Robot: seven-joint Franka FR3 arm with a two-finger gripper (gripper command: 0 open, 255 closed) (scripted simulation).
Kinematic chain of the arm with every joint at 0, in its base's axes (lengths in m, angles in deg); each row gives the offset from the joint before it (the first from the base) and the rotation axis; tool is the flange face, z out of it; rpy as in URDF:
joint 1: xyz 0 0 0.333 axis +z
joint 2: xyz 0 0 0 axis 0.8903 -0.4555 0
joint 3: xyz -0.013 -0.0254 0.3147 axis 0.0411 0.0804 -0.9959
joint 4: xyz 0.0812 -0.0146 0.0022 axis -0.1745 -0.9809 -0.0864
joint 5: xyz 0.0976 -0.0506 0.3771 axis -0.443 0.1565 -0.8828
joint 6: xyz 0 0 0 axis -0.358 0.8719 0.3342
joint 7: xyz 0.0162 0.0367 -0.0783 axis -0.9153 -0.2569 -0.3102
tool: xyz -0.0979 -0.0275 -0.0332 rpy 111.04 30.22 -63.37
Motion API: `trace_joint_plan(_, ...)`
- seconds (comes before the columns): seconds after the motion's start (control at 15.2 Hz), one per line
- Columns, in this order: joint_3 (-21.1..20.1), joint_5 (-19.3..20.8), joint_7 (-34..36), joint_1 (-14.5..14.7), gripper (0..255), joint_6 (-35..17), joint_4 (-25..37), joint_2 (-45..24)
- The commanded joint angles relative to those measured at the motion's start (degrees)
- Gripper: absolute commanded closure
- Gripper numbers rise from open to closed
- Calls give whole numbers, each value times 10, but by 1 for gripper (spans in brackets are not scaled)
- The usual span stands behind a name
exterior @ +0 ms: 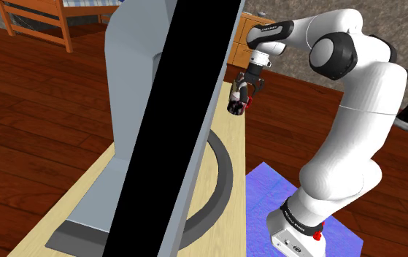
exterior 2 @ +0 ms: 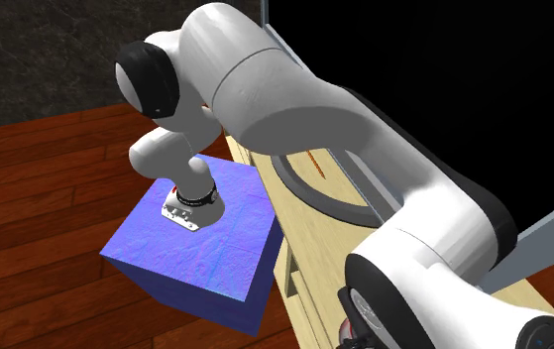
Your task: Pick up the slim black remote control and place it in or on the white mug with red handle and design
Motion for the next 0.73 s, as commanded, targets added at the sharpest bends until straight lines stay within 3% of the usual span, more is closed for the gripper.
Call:
trace_joint_plan(0.0,1,1,2,-2,0,30,30,0)
trace_joint_plan(0.13,2,1,3,-6,0,67,72,-6)
trace_joint_plan(0.66,2,1,3,-6,0,67,72,-6)
